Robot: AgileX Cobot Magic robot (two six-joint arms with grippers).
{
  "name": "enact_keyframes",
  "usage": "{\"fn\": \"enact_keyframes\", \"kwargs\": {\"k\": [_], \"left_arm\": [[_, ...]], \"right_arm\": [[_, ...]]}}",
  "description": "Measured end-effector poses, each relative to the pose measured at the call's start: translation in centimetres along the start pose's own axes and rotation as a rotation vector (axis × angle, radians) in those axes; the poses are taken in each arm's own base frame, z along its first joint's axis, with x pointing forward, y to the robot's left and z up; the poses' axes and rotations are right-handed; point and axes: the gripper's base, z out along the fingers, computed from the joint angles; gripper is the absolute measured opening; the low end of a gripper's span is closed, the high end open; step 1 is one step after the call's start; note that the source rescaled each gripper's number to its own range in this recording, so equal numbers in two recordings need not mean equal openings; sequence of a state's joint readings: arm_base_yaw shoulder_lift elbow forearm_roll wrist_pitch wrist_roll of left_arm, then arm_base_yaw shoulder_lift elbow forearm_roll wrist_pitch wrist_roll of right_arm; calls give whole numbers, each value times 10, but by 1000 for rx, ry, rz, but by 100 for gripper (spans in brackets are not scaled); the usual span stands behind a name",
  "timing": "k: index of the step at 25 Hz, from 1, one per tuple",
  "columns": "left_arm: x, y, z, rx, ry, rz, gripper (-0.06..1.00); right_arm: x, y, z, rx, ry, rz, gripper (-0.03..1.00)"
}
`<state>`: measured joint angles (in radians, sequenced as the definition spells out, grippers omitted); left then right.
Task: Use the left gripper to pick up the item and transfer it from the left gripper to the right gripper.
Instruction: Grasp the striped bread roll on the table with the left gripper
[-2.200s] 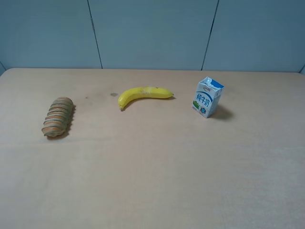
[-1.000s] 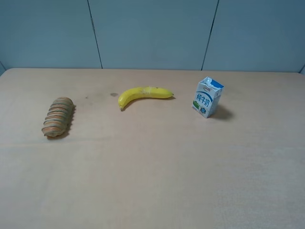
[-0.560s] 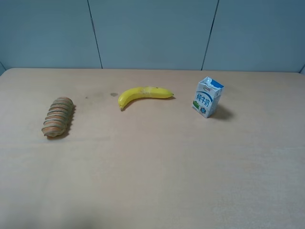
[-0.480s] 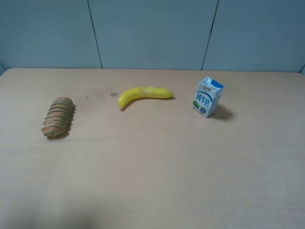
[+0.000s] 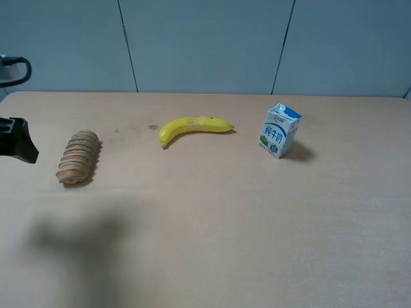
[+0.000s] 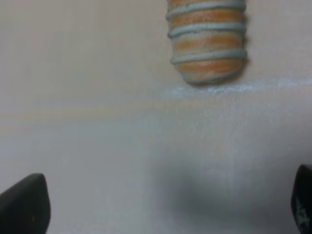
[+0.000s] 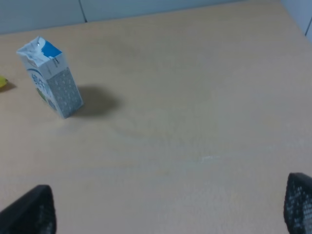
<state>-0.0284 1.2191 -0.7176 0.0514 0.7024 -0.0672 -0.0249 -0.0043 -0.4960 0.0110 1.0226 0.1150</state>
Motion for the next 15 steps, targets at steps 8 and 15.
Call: {"fn": "enact_keyframes", "kwargs": {"k": [8,15], "left_arm": [[-10,-7,60,28,100,-22,100],[-35,-25,99,43,155,31,100]], "right_arm": [[0,0,0,0,0,0,100],[0,0,0,0,0,0,100]]}}
